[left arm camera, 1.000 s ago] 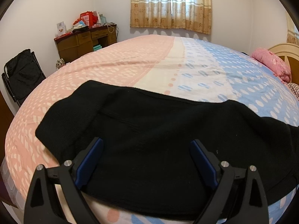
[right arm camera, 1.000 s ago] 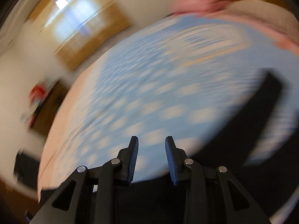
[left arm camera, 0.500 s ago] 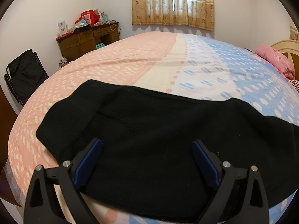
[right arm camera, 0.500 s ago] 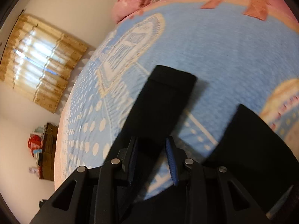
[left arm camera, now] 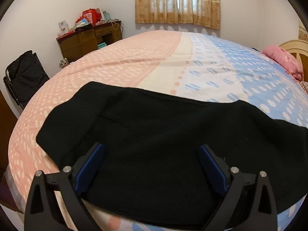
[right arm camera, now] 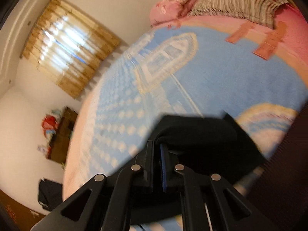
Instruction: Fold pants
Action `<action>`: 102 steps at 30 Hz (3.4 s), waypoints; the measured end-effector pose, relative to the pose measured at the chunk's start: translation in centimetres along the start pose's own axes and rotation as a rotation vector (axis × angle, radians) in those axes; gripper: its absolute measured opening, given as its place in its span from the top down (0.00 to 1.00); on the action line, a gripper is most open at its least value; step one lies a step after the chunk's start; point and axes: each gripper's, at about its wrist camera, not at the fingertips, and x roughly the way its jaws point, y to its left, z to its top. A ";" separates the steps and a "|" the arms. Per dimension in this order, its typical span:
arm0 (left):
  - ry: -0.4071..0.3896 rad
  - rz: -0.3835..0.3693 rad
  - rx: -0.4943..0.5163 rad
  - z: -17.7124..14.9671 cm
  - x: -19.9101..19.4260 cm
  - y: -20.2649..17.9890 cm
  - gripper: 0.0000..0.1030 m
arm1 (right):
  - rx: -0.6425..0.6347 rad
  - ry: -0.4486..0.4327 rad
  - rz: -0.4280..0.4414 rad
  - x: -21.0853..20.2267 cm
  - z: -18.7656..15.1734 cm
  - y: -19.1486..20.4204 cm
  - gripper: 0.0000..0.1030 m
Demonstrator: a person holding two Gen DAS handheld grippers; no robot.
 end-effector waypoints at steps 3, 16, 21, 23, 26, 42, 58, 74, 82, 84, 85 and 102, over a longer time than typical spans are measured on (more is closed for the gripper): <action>0.020 -0.015 0.001 0.3 0.0 0.1 0.00 | -0.017 0.103 -0.029 -0.7 -3.3 -2.8 0.94; -0.044 -0.166 0.034 2.3 -5.2 -1.8 0.00 | 0.038 0.050 -0.065 -4.9 -5.7 -6.3 0.90; -0.088 -0.234 0.148 2.2 -7.4 -5.3 0.00 | -0.099 -0.081 -0.134 -4.3 -3.8 -5.4 0.54; -0.090 -0.257 0.175 2.0 -8.0 -6.4 0.00 | -0.131 -0.037 -0.147 -2.2 -3.3 -5.5 0.54; -0.075 -0.286 0.192 1.6 -8.3 -7.3 0.00 | -0.173 0.020 -0.128 0.5 -3.1 -5.3 0.54; -0.025 -0.264 0.172 0.8 -7.4 -8.3 0.00 | -0.396 -0.144 -0.238 -1.1 -3.3 -1.7 0.94; -0.033 -0.286 0.209 0.3 -8.0 -7.8 0.00 | -0.116 -0.186 -0.305 -2.2 0.1 -6.0 0.57; -0.026 -0.379 0.314 -3.1 -9.0 -8.1 0.00 | -0.042 0.386 0.398 9.6 -19.0 9.0 0.57; -0.001 -0.441 0.250 -4.1 -8.6 -6.0 0.01 | -0.053 0.379 0.424 13.5 -21.1 13.1 0.57; 0.004 -0.431 0.254 -4.2 -8.4 -6.0 0.01 | -0.062 0.381 0.412 14.1 -21.1 13.9 0.61; 0.005 -0.429 0.250 -4.2 -8.3 -5.9 0.01 | -0.057 0.385 0.400 14.3 -21.2 14.0 0.65; -0.115 -0.397 0.212 -1.7 -9.2 -3.0 0.01 | -0.745 0.179 0.315 -11.0 -16.2 21.9 0.65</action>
